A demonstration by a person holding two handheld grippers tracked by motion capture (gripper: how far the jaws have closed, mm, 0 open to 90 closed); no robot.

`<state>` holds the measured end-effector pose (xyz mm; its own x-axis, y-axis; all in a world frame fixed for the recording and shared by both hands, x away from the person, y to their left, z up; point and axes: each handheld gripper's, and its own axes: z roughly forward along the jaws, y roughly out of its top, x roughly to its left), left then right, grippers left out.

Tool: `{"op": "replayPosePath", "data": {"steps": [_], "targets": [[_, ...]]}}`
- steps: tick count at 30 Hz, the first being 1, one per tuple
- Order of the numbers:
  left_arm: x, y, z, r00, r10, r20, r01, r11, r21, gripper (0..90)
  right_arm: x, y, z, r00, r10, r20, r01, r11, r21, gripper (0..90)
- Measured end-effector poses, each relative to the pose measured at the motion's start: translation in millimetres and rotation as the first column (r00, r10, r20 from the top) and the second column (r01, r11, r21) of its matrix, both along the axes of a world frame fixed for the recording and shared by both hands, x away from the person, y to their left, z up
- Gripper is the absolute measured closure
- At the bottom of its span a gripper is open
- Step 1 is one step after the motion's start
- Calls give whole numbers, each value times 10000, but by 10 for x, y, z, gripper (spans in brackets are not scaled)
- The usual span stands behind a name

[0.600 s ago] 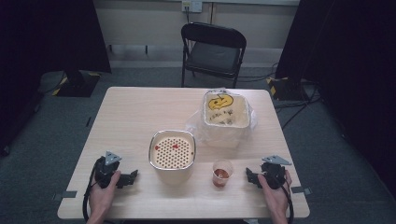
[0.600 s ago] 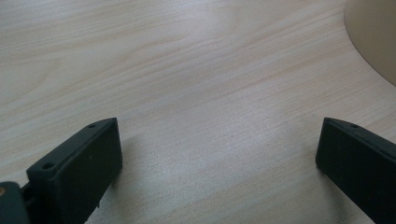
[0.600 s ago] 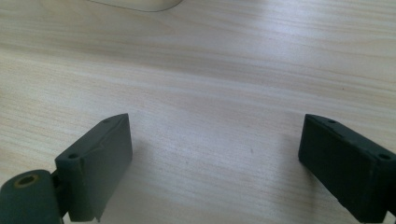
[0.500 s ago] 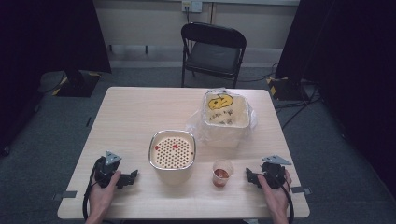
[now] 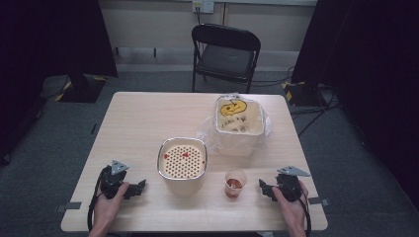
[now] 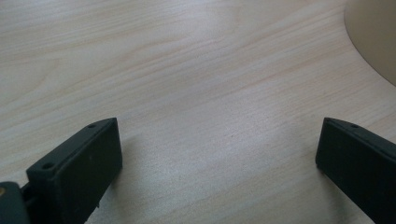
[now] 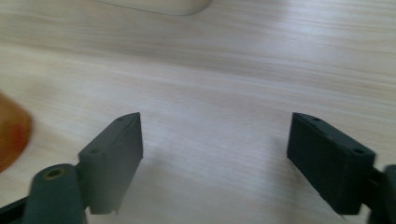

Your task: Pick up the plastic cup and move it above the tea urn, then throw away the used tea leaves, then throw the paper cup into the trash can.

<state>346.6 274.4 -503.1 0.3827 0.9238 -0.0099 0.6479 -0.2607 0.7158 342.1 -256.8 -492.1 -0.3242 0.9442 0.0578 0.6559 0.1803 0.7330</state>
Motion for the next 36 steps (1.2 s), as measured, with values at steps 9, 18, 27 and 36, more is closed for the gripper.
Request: {"op": "replayPosePath", "data": {"steps": [9, 18, 27, 36], "targets": [[0, 0, 0, 10000, 0, 1, 0, 10000, 2, 0, -230, 134, 102, 9947, 1021, 128, -1023, 9946, 172, 214], [0, 0, 0, 10000, 0, 1, 0, 10000, 5, 0, -289, 414, 140, 9742, 2240, 262, -2250, 9735, 414, 208], [0, 0, 0, 10000, 3, 0, -3, 10000, -1, 0, -264, 621, 153, 9591, 2819, 266, -2830, 9575, 551, 202], [0, 0, 0, 10000, 2, 0, -2, 10000, 1, 0, -378, 775, 141, 9370, 3473, 376, -3493, 9329, 878, 204]]}}
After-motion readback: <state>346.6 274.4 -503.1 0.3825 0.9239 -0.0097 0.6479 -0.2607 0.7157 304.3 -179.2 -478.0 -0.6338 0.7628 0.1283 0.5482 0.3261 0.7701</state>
